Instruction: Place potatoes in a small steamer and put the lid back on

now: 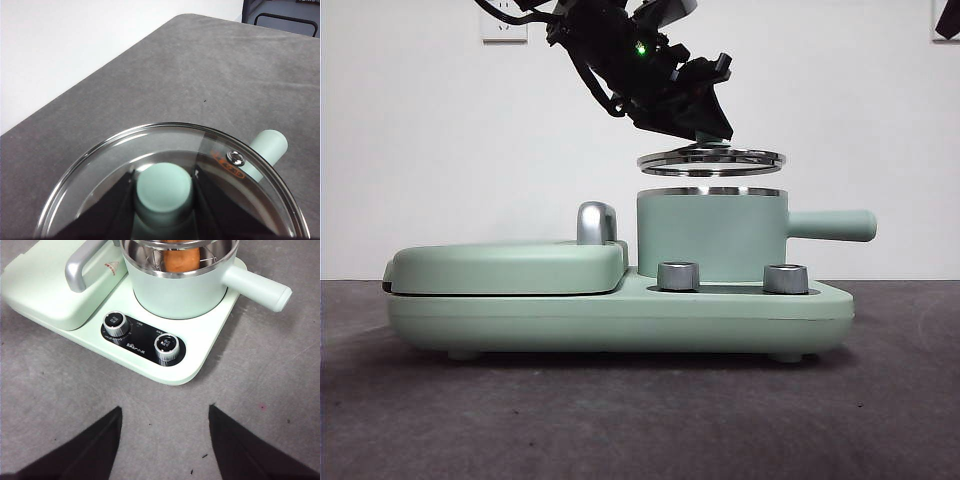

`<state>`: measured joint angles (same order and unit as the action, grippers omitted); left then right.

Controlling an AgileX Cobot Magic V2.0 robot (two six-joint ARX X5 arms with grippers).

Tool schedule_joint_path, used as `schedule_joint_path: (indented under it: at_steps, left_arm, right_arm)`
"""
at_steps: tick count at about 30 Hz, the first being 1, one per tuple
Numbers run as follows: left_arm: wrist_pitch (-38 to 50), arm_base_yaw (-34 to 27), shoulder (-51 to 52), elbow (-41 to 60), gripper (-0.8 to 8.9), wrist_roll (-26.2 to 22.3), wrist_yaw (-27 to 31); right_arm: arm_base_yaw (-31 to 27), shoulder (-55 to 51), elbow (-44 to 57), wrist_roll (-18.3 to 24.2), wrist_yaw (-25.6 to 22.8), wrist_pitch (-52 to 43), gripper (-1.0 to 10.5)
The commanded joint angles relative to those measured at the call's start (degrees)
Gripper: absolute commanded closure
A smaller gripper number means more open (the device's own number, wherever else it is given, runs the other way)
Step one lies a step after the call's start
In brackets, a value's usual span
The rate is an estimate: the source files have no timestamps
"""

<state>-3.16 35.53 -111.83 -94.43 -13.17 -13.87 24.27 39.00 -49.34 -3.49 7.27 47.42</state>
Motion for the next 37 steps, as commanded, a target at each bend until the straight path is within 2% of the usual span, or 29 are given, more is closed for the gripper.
schedule_joint_path:
  at_steps: [1, 37]
  left_arm:
    - [2.01, 0.37, -1.73, -2.4, 7.99, -0.83, -0.31]
    - [-3.23, 0.33, -4.04, -2.4, 7.99, -2.69, -1.66]
  right_arm:
    - [0.24, 0.2, -0.37, -0.59, -0.26, -0.24, 6.8]
    - [0.24, 0.2, -0.37, -0.61, -0.24, -0.2, 6.8]
